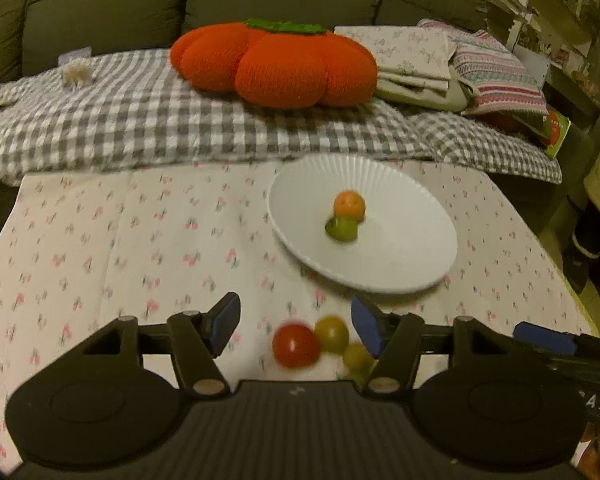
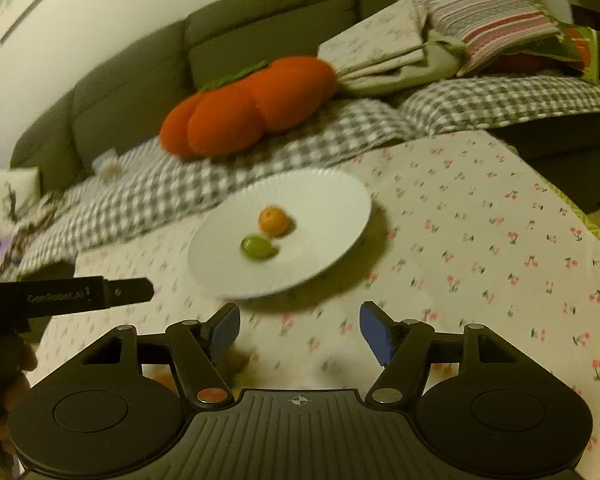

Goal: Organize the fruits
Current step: 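Withdraw both grippers from the plate back toward the fruit cluster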

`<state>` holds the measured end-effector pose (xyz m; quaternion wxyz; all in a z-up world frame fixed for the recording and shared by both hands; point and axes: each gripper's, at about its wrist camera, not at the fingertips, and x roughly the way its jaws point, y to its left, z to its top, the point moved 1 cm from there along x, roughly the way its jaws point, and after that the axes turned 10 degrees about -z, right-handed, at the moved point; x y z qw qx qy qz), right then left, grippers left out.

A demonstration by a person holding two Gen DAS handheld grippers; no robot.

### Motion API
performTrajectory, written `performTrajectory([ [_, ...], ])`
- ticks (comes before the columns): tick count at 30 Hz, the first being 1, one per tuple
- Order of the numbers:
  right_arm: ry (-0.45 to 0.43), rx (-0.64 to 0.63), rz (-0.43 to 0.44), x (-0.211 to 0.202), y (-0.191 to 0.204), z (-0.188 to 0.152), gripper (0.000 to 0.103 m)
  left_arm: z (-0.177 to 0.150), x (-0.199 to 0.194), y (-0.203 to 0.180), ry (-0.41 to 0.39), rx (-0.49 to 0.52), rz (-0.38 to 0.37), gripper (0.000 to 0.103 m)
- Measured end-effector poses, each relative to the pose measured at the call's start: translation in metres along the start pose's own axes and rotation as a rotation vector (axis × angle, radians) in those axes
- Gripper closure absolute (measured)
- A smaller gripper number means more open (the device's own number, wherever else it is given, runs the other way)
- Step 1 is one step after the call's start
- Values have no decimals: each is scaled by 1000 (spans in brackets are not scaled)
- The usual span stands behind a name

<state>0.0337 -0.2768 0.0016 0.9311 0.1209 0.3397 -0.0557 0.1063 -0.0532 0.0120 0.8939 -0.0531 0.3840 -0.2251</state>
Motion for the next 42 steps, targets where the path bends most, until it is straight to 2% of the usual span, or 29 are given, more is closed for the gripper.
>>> performTrajectory([
  [6, 101, 19, -10, -5, 1, -23, 35, -33, -12, -2, 54, -32, 5, 40],
  [9, 103, 14, -16, -15, 1, -28, 35, -42, -20, 0, 64, -59, 8, 39],
  [14, 87, -14, -29, -38, 3, -29, 35, -57, -36, 3, 73, -101, 33, 31],
  [17, 89, -9, -27, -47, 0, -29, 32, -59, -42, 2, 63, -92, 37, 28],
  [19, 84, -12, -34, -51, -1, -31, 26, -60, -45, 2, 54, -88, 45, 25],
  [23, 87, -20, -30, -56, -3, -36, 23, -62, -47, 4, 45, -98, 53, 22],
  [25, 93, -4, -23, -55, -6, -38, 18, -62, -46, 5, 45, -99, 53, 20],
  [30, 117, 38, -17, -46, -13, -44, 17, -62, -36, 7, 49, -99, 61, 16],
  [42, 113, 114, 2, -30, -33, -46, 17, -62, -14, 13, 52, -164, 16, 16],
])
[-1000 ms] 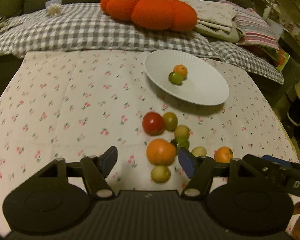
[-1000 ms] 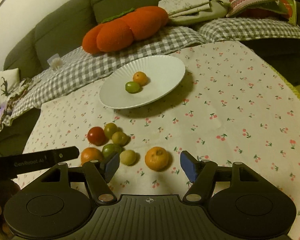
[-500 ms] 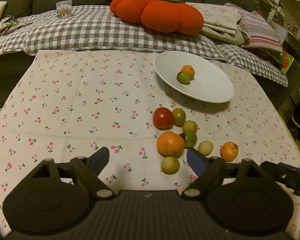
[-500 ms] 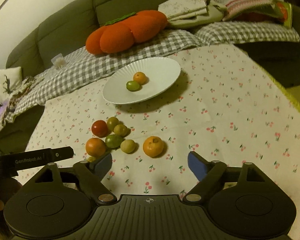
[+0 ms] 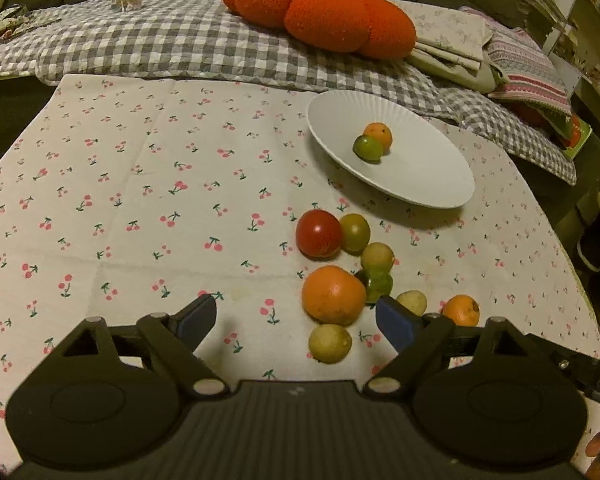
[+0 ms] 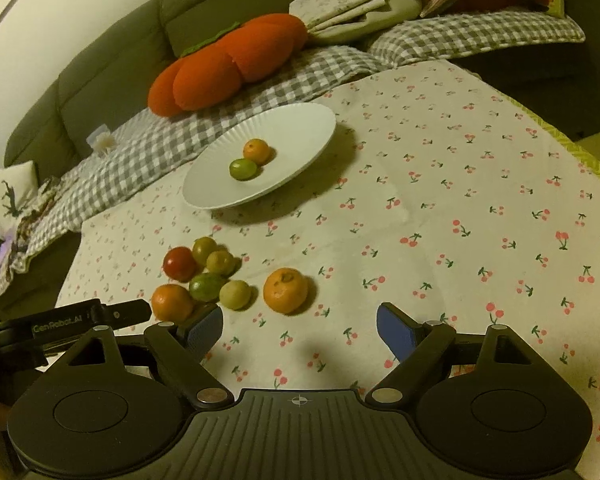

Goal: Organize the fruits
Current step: 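Withdraw both grippers from the plate back toward the fruit cluster, then grasp a large tangerine with the left gripper while the right grasps another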

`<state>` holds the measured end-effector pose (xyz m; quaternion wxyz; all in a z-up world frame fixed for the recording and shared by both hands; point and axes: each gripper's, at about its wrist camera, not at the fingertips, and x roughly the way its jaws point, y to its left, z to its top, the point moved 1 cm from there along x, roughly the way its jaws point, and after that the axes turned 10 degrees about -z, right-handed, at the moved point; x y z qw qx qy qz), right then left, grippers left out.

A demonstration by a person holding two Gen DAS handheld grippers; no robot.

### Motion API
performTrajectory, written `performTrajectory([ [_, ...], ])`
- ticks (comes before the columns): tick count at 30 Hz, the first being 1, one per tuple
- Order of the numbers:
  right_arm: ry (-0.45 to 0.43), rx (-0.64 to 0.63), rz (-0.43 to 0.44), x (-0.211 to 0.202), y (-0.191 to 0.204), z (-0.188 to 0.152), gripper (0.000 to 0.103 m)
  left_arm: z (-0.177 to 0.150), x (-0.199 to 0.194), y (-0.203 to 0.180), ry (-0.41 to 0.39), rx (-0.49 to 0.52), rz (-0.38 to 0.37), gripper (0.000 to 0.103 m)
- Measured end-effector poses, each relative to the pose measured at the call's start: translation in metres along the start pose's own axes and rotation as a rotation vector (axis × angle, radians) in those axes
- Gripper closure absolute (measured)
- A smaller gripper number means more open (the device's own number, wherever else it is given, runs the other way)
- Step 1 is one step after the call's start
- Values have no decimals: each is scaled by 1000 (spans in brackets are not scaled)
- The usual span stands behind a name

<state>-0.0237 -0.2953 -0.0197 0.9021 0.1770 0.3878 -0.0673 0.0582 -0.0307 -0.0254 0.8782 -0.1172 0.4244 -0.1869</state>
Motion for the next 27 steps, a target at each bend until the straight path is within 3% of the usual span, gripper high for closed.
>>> performTrajectory([
  [9, -34, 11, 12, 15, -4, 3, 17, 0, 19, 1, 3, 19, -19, 21],
  [14, -34, -21, 31, 29, 6, 0, 19, -7, 31, -1, 49, 34, -45, 47],
  [19, -26, -43, 27, 49, 15, -6, 38, -9, 33, -5, 38, 65, -86, 68],
  [23, -61, -65, 16, 53, 23, -5, 47, -8, 32, -6, 31, 65, -89, 68],
  [24, -60, -63, 20, 54, 23, -4, 55, -8, 32, -5, 29, 65, -91, 68],
  [27, -66, -86, 0, 58, 29, -4, 67, -7, 32, -4, 24, 67, -95, 69],
])
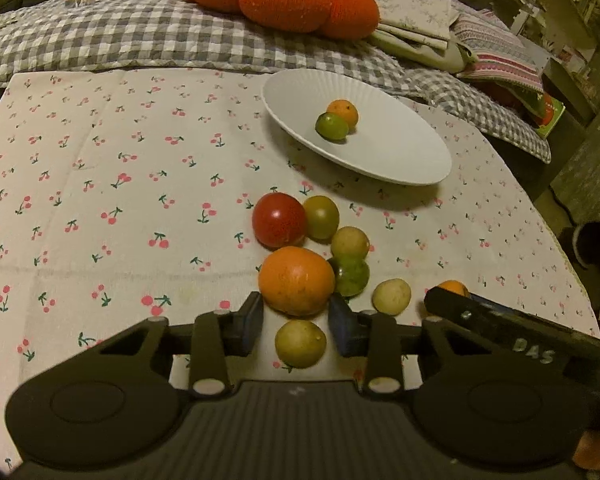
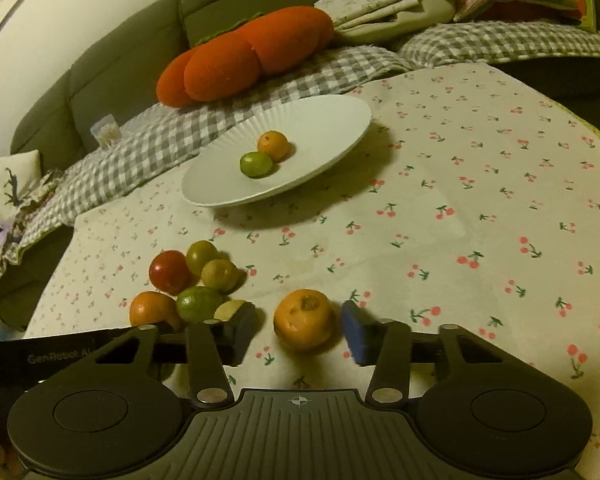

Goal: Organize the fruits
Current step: 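Grasp a large tangerine with the left gripper while the right grasps another, then carry both tangerines to the white plate and release them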

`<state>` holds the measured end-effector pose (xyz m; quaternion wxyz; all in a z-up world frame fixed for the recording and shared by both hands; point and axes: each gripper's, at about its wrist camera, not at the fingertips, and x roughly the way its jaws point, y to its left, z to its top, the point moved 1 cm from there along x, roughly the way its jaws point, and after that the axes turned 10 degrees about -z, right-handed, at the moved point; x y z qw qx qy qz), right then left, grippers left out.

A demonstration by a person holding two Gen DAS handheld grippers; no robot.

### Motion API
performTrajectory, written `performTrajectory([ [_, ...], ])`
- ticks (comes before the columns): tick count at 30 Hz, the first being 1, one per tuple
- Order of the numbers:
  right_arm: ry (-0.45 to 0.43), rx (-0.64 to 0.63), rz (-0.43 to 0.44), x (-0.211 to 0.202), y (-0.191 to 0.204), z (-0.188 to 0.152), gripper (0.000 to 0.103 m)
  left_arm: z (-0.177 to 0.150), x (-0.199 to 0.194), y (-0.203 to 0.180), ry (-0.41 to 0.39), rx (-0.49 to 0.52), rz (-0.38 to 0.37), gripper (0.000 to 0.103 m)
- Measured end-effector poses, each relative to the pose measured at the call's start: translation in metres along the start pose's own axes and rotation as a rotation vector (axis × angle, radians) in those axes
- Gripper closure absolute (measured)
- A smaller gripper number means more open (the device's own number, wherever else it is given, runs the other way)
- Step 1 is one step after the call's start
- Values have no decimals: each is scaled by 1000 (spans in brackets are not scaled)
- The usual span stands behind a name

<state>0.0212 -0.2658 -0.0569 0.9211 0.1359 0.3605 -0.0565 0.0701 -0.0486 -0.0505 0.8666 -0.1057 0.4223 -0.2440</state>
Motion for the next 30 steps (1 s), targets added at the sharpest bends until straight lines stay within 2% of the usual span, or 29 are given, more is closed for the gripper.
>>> performTrajectory([
  [1, -2, -12, -13, 1, 2, -1, 70, 0, 0, 0, -3, 3, 0, 69],
  [9, -23, -25, -37, -1, 5, -1, 71, 0, -1, -1, -13, 24, 6, 71],
  [20, -56, 40, -42, -15, -13, 4, 71, 2, -14, 2, -45, 12, -9, 71],
  [30, -98, 72, -22, -21, -20, 8, 71, 7, -34, -4, -152, 53, -69, 72],
])
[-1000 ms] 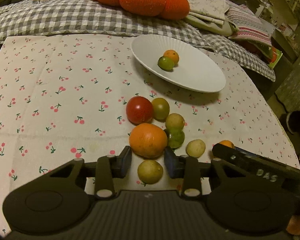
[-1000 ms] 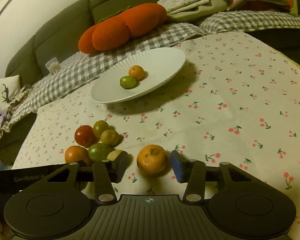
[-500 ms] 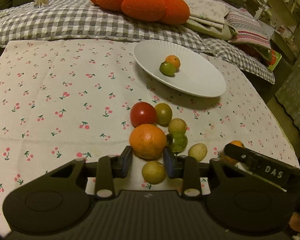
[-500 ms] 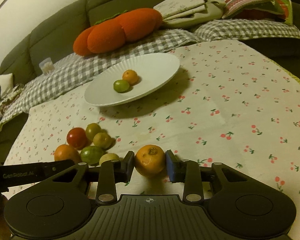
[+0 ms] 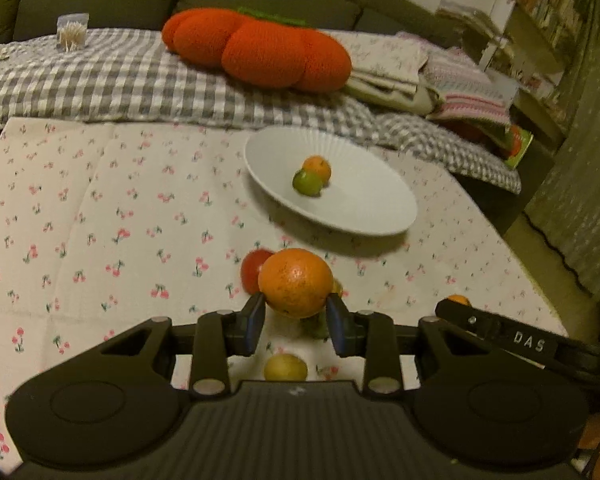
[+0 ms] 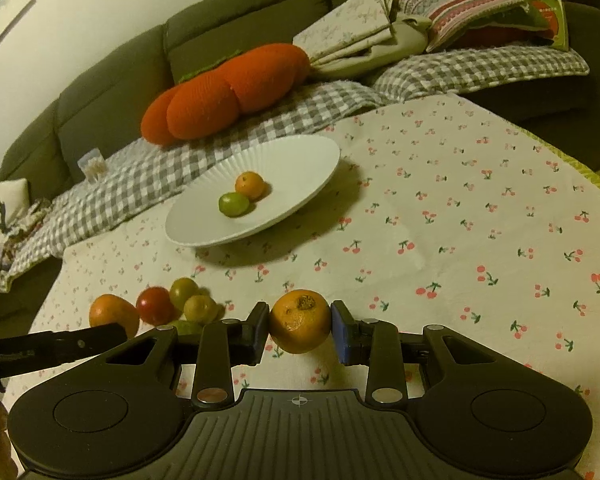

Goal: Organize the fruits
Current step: 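Carry both tangerines to the white plate and release them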

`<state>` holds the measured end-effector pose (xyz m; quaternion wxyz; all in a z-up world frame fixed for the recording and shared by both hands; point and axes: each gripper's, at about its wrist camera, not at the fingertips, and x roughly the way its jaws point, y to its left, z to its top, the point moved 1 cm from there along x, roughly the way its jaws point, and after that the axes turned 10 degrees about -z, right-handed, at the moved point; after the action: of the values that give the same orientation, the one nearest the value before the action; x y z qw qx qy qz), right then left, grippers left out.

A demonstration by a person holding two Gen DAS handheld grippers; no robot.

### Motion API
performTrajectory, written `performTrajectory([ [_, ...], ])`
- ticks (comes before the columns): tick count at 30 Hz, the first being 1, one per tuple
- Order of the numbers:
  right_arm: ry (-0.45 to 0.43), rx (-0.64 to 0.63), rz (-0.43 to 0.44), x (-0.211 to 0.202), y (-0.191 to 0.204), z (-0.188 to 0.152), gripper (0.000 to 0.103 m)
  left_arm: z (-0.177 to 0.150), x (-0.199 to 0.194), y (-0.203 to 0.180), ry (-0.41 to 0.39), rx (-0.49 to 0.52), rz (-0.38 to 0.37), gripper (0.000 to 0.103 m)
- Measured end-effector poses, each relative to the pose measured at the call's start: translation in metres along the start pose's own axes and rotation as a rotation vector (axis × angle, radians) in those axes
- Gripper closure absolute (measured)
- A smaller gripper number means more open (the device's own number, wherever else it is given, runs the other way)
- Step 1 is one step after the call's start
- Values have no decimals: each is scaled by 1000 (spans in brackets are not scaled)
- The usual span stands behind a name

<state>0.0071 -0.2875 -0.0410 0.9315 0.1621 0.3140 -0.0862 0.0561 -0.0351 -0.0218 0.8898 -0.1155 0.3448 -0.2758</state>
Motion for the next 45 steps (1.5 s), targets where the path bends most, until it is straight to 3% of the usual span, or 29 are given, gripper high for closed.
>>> performTrajectory([
  [11, -35, 2, 17, 4, 2, 7, 71, 14, 5, 3, -42, 28, -9, 72],
  [18, -59, 36, 26, 10, -3, 23, 71, 50, 5, 19, -76, -22, -35, 72],
  [32, -99, -88, 27, 53, 23, 69, 71, 63, 78, -16, 17, 139, -22, 72],
  [45, -41, -126, 50, 99, 28, 85, 69, 64, 124, -20, 59, 157, -19, 71],
])
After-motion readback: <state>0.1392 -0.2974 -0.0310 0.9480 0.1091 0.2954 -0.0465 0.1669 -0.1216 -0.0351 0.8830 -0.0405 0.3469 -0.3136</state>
